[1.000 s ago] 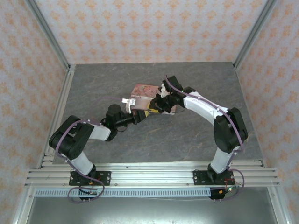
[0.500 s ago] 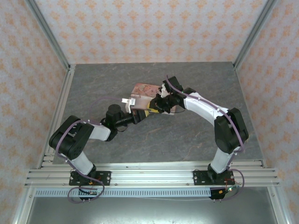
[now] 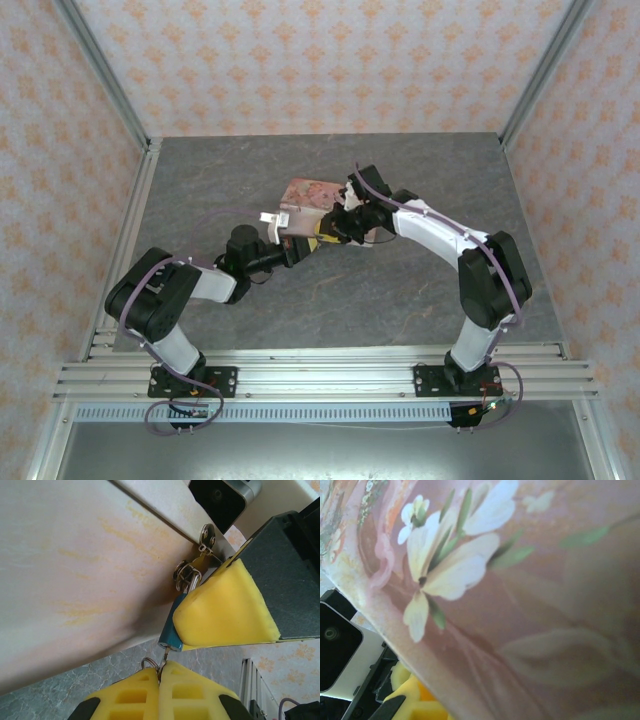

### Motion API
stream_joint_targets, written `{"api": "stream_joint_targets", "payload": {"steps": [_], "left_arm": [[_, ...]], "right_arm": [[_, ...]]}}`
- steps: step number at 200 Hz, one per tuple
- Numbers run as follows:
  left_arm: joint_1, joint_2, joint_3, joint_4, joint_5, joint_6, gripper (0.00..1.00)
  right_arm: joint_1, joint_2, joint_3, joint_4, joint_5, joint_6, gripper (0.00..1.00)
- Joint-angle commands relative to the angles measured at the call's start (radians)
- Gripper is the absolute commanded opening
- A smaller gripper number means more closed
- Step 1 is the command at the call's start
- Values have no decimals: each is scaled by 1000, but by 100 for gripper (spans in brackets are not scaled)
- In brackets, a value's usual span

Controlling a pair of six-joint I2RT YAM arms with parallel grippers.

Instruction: Unlock a padlock with a key

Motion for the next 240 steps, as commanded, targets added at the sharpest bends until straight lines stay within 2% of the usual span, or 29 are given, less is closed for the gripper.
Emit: {"api": "stream_joint_targets", "payload": {"steps": [1, 48, 159, 195, 240], "left_arm": [[-40, 13, -4, 151, 30, 29, 0], [-78, 56, -68, 150, -37, 80, 0], [-83, 212, -109, 240, -113, 119, 0], [-83, 219, -120, 236, -130, 132, 0], [-82, 212, -119, 210, -141, 140, 0]], "right_arm": [[41, 28, -33, 25, -30, 8, 0], [80, 64, -73, 57, 31, 1, 0], [107, 133, -189, 208, 97, 30, 0], [107, 113, -196, 198, 135, 31, 14], [107, 38, -194, 148, 228, 33, 18]]}}
